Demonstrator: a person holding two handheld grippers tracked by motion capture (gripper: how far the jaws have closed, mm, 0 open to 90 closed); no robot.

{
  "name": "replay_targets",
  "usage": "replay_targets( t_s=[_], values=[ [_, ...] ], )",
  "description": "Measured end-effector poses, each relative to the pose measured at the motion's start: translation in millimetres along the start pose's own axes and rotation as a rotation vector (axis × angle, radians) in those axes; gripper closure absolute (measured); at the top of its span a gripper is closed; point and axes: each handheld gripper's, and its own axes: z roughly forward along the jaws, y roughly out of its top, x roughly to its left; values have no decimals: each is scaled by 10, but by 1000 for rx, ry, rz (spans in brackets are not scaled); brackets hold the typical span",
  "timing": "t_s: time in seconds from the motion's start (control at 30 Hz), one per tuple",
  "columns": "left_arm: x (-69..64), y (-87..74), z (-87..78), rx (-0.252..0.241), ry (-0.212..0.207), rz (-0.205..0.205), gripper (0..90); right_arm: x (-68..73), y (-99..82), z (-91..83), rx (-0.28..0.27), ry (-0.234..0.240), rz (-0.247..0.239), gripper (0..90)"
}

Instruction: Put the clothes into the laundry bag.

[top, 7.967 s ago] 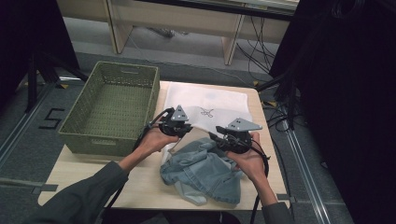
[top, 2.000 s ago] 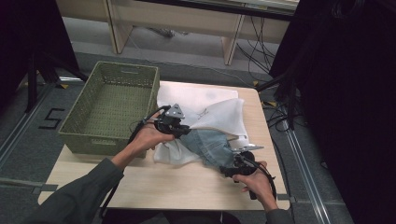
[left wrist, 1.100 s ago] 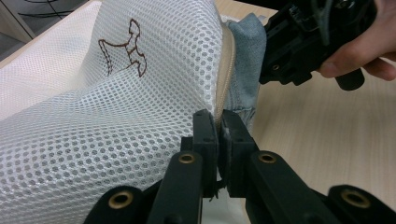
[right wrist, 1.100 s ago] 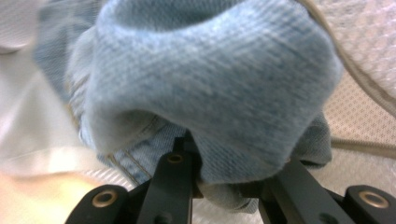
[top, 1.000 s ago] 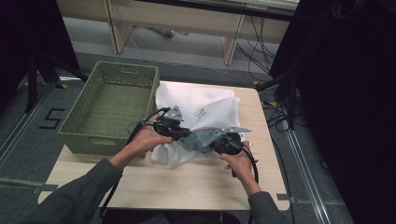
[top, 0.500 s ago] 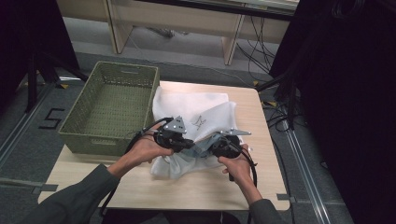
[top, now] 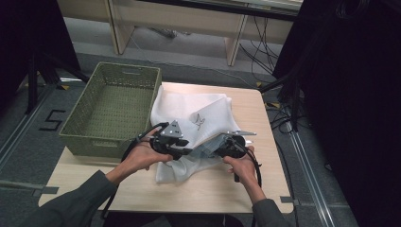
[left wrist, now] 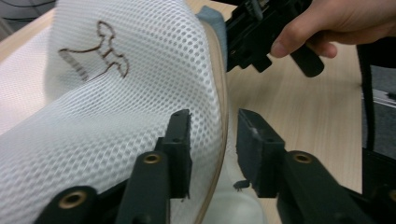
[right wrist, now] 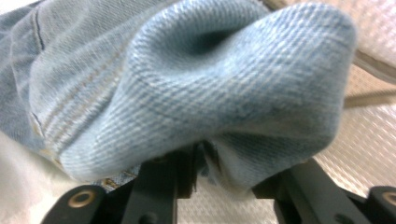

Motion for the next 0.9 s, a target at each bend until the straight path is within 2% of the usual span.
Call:
replay_targets(
  t_s=[0.03, 0.07, 0.1, 0.13, 0.17, 0.2, 0.23, 0.27, 0.3, 0.33, 0.37, 0.4, 0.43, 0.47, 0.5, 0.53, 0.57, 0.6, 0.63, 0.67, 0.7, 0.73, 0.77, 0.8, 0.83, 0.87, 0.9],
  values=[
    [-20, -26, -35, 4, 17, -2, 594, -16, -8, -2, -8, 4, -16, 661],
    [-69, -127, -128, 28, 26, -29, 576, 1, -20, -50, 21, -9, 5, 607],
    [-69, -127, -128, 28, 26, -29, 570, 1, -20, -50, 21, -9, 5, 607],
    [-92, -210, -176, 52, 30, -39, 570, 1, -28, -55, 17, 3, 6, 589],
    [-115, -291, -207, 76, 45, -60, 559, -8, -30, -76, 19, -11, -42, 565],
    [-129, -379, -227, 101, 52, -73, 547, 2, -41, -92, 15, -19, -53, 539],
    [-134, -543, -236, 140, 53, -111, 535, 43, -56, -137, 37, -35, -36, 510],
    [-134, -543, -236, 140, 53, -111, 519, 30, -61, -140, 29, -25, -67, 499],
    [-124, -631, -228, 162, 60, -128, 519, 30, -61, -140, 29, -25, -67, 499],
    [-99, -744, -202, 202, 66, -162, 467, 63, -68, -179, 35, -26, -71, 472],
    [-84, -794, -178, 212, 74, -191, 467, 63, -68, -179, 35, -26, -71, 472],
    [-56, -853, -140, 224, 81, -217, 432, 105, -83, -219, 62, -28, -40, 458],
    [-30, -912, -95, 250, 78, -238, 432, 105, -83, -219, 62, -28, -40, 458],
    [16, -993, -19, 293, 41, -260, 428, 94, -112, -225, 43, 40, -45, 448],
    [29, -1023, 17, 312, 11, -275, 434, 95, -119, -229, 31, 44, -61, 445],
    [29, -1023, 17, 312, 11, -275, 440, 125, -137, -256, 42, 40, -48, 441],
    [28, -1033, 53, 329, 3, -258, 440, 125, -137, -256, 42, 40, -48, 441],
    [12, -1037, 100, 334, -1, -254, 483, 164, -160, -299, 21, 68, -76, 428],
    [-13, -1038, 135, 320, 5, -259, 483, 164, -160, -299, 21, 68, -76, 428],
    [-25, -1034, 167, 326, 17, -225, 530, 202, -163, -337, 53, 44, -69, 428],
    [-14, -1031, 181, 333, 24, -188, 618, 224, -178, -353, 58, 50, -88, 456],
    [-6, -1029, 198, 335, 26, -176, 688, 238, -192, -349, 49, 65, -100, 513],
    [15, -1027, 222, 332, 25, -168, 727, 252, -193, -360, 45, 43, -118, 569],
    [28, -1024, 235, 332, 26, -164, 779, 241, -187, -356, 29, 62, -139, 661],
    [34, -1019, 262, 321, 23, -180, 797, 245, -184, -365, 25, 56, -133, 702],
    [57, -990, 281, 332, 24, -127, 817, 243, -171, -384, 16, 76, -140, 750],
    [57, -990, 281, 332, 24, -127, 820, 245, -174, -384, 15, 84, -137, 756]
  ],
)
